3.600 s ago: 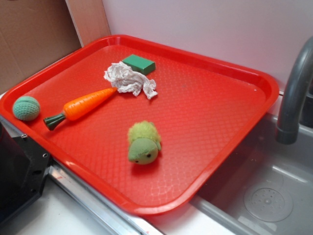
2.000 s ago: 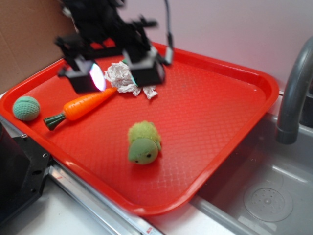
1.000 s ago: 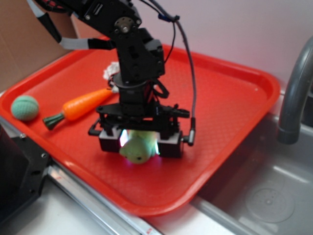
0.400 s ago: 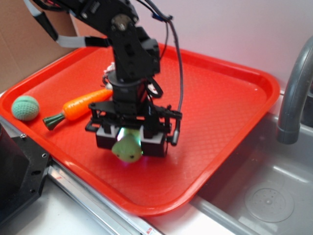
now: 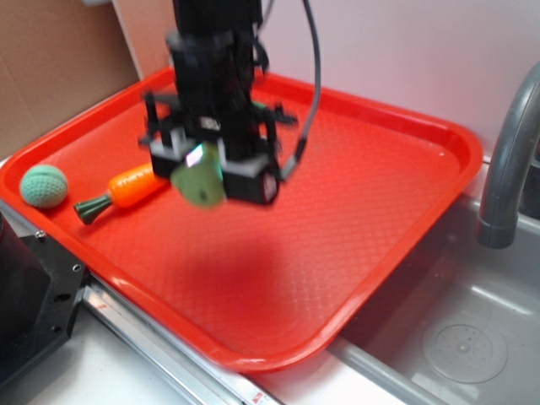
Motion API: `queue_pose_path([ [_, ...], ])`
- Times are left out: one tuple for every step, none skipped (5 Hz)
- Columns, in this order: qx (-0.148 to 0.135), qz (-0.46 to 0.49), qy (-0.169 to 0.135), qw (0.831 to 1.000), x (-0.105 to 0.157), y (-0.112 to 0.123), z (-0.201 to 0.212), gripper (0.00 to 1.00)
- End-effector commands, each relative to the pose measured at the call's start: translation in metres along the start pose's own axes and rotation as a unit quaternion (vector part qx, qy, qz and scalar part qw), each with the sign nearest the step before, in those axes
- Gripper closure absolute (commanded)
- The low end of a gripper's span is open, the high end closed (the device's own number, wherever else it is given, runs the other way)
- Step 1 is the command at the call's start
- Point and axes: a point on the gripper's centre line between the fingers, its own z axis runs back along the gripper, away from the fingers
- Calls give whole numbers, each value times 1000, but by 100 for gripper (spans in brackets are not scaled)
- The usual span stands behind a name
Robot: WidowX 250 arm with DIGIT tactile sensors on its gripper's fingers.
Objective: Grab the green animal.
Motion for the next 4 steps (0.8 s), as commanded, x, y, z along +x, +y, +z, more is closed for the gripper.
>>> queue_pose_path([
  [-48,-137,-104,984,-14,13,113,100],
  [-63,-130,-123,982,-23,19,137,100],
  [-72,-87,-147,983,-20,29,141,100],
  [-85,-47,-100,990,-8,37,137,100],
])
